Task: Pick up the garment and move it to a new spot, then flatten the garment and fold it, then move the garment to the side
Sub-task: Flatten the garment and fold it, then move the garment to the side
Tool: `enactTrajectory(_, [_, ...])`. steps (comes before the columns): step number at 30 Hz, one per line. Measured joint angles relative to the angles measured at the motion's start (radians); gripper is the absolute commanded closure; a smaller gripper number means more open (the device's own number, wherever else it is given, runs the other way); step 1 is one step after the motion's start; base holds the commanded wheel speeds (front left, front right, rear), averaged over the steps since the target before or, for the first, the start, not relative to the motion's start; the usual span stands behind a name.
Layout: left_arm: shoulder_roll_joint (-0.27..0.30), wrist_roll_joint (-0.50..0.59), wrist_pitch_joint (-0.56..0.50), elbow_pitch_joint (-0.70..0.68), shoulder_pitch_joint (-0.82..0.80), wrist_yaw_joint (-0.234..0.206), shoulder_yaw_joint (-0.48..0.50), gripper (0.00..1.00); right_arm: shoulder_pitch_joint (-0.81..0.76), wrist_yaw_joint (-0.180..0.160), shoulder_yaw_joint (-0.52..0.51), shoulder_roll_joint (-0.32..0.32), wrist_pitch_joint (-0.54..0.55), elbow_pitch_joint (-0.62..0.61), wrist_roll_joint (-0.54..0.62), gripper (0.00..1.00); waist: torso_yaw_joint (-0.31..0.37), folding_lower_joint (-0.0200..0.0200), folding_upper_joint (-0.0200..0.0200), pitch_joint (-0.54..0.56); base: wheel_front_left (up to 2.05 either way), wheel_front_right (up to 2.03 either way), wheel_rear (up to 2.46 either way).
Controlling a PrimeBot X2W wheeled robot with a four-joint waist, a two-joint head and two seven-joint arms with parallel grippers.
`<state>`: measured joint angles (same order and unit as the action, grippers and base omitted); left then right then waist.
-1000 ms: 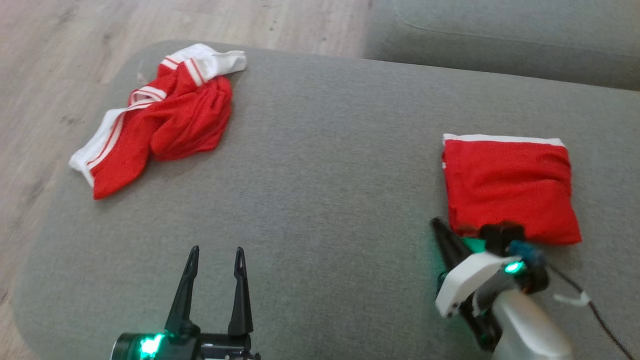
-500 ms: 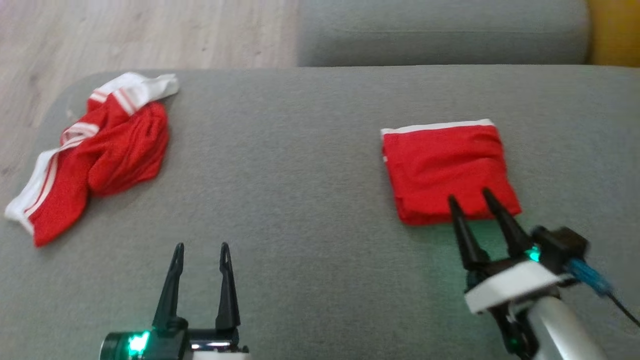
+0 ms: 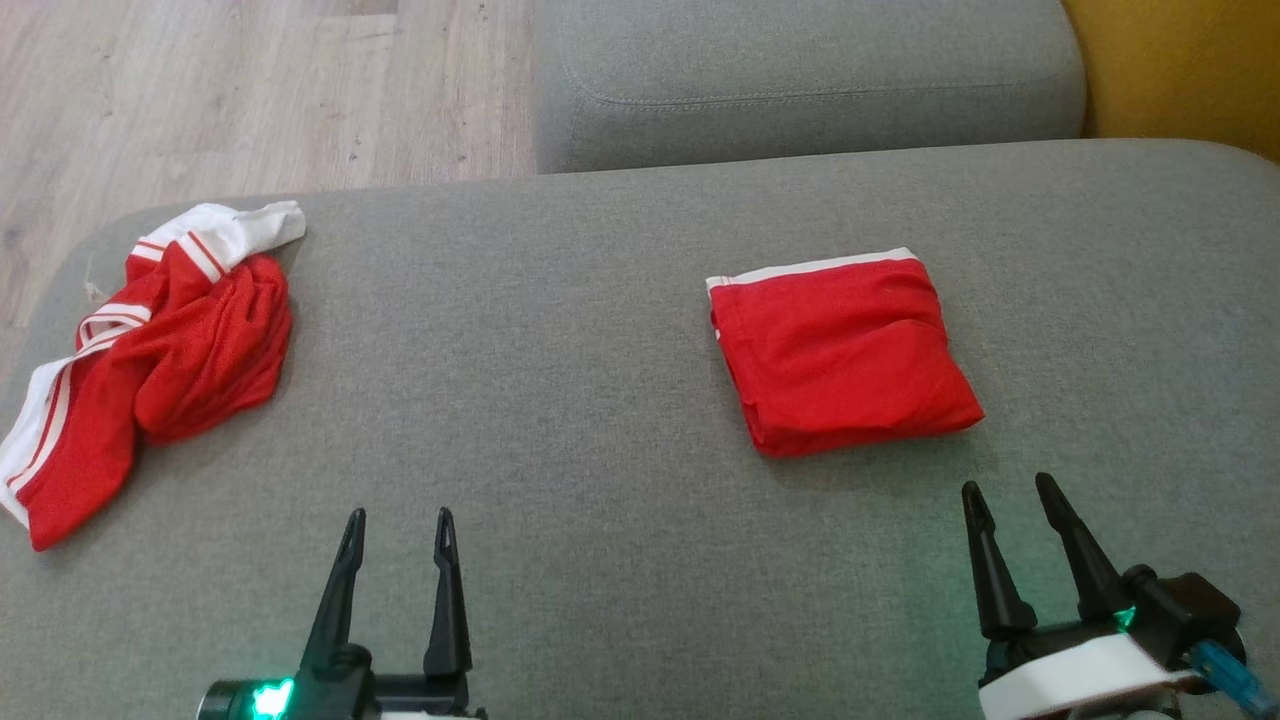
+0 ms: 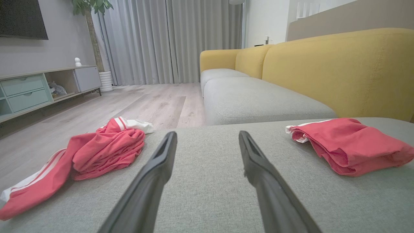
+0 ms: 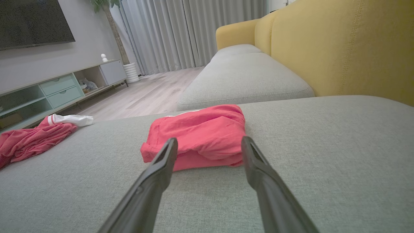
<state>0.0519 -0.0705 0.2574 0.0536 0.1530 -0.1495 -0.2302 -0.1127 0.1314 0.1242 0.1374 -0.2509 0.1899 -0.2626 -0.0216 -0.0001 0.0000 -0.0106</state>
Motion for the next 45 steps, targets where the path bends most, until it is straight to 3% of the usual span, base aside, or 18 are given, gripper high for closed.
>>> enactTrajectory(21, [0.000,0.001,0.000,0.006,0.020,0.006,0.004,0.00,0.000,0.000,0.001,-0.005,0.000,0.005,0.028,0.00,-0.015,0.0000,0.0000,0.015,0.00,0.00,0.00])
enactTrajectory(30, [0.000,-0.037,0.000,-0.035,0.020,0.052,-0.004,0.00,0.011,0.000,0.024,-0.003,0.000,0.041,-0.021,0.00,-0.023,0.0000,0.0000,-0.015,0.00,0.00,0.00])
enactTrajectory(37, [0.000,-0.007,0.000,-0.080,-0.017,0.089,-0.039,0.00,0.199,0.000,-0.008,0.062,0.012,0.134,-0.073,0.00,-0.039,0.0004,0.0000,-0.103,0.00,0.00,0.00])
enactTrajectory(45, [-0.001,-0.018,0.000,-0.095,-0.092,0.098,-0.063,0.00,0.445,0.000,-0.085,0.167,0.217,0.263,-0.125,0.00,-0.077,0.0004,0.0000,-0.204,0.00,0.00,0.00])
